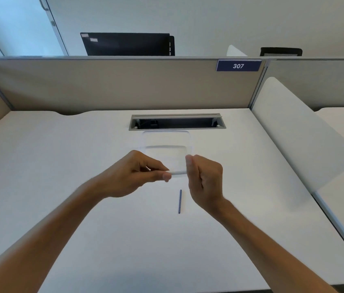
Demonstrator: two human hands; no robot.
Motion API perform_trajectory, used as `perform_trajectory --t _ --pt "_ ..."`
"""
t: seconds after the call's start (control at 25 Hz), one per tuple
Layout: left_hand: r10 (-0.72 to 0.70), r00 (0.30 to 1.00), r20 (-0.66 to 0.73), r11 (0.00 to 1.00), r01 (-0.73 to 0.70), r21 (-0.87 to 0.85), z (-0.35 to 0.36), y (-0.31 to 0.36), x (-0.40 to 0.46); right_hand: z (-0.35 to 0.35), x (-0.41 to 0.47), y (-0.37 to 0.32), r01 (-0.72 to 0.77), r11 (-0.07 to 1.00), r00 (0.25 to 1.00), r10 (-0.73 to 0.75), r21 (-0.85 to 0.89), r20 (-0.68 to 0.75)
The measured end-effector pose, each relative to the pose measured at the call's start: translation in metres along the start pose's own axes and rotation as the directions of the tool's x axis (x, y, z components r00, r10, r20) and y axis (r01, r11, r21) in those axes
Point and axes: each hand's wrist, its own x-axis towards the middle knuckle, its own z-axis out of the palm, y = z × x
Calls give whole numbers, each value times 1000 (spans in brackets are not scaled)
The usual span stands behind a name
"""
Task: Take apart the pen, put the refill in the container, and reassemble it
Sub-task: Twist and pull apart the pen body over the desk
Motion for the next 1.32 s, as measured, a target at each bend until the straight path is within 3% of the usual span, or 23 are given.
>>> perform_trajectory --t 0.08,0.16,0.28,0.36,0.44,0.52,0.68,0.8,0.96,1.12,1.24,1.32 --pt "-39 994 98 995 48 -88 -7 -1 2 -1 2 5 178 982 984 -178 -58 5" --pt "-57 994 90 994 65 -84 -7 -2 3 0 2 8 167 981 986 -169 -99 -11" --pt "23 995 -95 987 -7 160 0 -3 3 3 -1 7 -137 989 991 136 -61 -10" --pt "171 963 -207 881 -56 469 4 -4 2 6 -2 7 -433 898 901 428 82 72" --pt "295 930 -220 718 -64 693 5 -5 1 6 -4 8 -632 750 775 607 196 178" --pt "350 919 -179 596 -71 800 5 -4 -1 4 -5 8 -723 641 691 666 257 282" --pt "375 920 -114 506 -100 857 5 -4 -4 1 -6 5 -760 591 649 671 270 359" --pt "347 930 -118 549 -99 830 6 -3 -3 1 -7 3 -710 677 697 637 193 328" --pt "242 955 -173 713 -54 700 0 0 -1 0 -11 1 -533 839 834 499 108 237" --pt "31 987 -160 953 19 303 -9 2 1 -1 -9 3 -276 961 942 273 -12 193" --pt "-53 998 -30 991 56 118 -14 8 1 -4 -8 8 -74 994 974 89 -77 208" --pt "-90 996 2 993 90 73 -17 9 1 -4 -9 13 -18 994 974 41 -104 224"
